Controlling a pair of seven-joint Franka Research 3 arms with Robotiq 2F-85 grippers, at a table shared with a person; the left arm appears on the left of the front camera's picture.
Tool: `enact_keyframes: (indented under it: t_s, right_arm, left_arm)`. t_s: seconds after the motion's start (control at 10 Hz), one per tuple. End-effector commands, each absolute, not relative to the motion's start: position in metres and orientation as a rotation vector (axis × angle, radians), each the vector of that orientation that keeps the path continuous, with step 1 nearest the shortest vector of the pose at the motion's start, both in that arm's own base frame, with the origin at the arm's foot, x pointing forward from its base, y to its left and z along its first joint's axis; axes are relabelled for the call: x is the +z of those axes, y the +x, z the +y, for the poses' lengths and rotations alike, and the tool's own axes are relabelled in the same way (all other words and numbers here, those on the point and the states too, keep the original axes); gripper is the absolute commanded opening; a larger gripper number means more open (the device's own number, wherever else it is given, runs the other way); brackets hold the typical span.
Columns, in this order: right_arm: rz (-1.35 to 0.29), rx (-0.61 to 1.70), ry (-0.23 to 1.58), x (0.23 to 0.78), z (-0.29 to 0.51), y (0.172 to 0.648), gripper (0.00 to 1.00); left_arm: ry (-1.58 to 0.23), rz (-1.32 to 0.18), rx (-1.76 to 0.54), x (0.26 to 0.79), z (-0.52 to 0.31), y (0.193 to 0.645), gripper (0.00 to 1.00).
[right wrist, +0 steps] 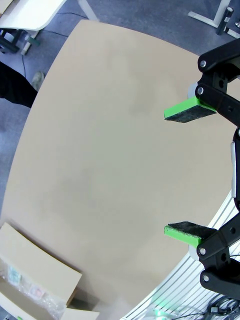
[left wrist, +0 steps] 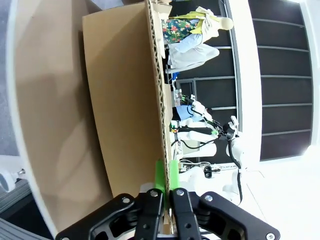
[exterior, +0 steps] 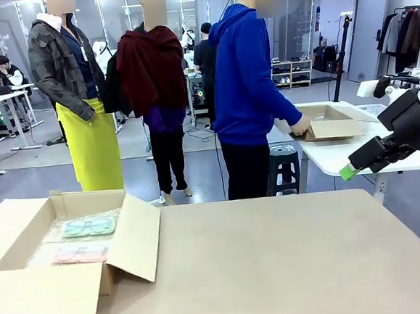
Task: Pack the glasses set securely to prepare it for shipping.
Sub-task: Position the Package Box on the left side of the table.
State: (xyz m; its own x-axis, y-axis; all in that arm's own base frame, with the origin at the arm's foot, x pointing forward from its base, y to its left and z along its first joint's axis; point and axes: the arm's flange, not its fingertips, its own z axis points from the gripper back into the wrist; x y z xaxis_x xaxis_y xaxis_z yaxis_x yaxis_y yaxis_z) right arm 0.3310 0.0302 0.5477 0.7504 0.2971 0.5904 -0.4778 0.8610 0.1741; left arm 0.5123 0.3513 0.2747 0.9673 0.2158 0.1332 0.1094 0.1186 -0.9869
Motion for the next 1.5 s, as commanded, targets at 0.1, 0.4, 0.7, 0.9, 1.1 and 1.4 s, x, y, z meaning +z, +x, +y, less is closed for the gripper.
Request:
enact_keyframes:
  t_s: [0.1, 0.4, 0.7, 0.9, 1.1, 1.4]
  right_arm:
    - [-0.588, 0.436, 0.32, 0.547, 0.031, 0.331, 1.0]
    - [-0.588, 0.436, 0.32, 0.547, 0.031, 0.331, 1.0]
    - [-0.588, 0.436, 0.32, 0.547, 0.031, 0.331, 1.0]
    - [-0.588, 0.436, 0.32, 0.547, 0.031, 0.331, 1.0]
    - [-0.588, 0.436, 0.32, 0.547, 0.031, 0.331, 1.0]
    - [-0.588, 0.436, 0.32, 0.547, 0.031, 0.331, 1.0]
  left_arm:
    - [-1.455, -0.269, 0.079, 0.275, 0.351, 0.512, 0.03]
    - [-1.455, -0.269, 0.079, 0.275, 0.351, 0.512, 0.03]
    - [-1.455, -0.269, 0.079, 0.275, 0.351, 0.512, 0.03]
    - [-1.451, -0.264, 0.081, 0.273, 0.354, 0.517, 0.42]
    - [-1.422, -0.293, 0.098, 0.275, 0.359, 0.515, 0.8]
    - [-1.415, -0.357, 0.057, 0.305, 0.374, 0.519, 1.0]
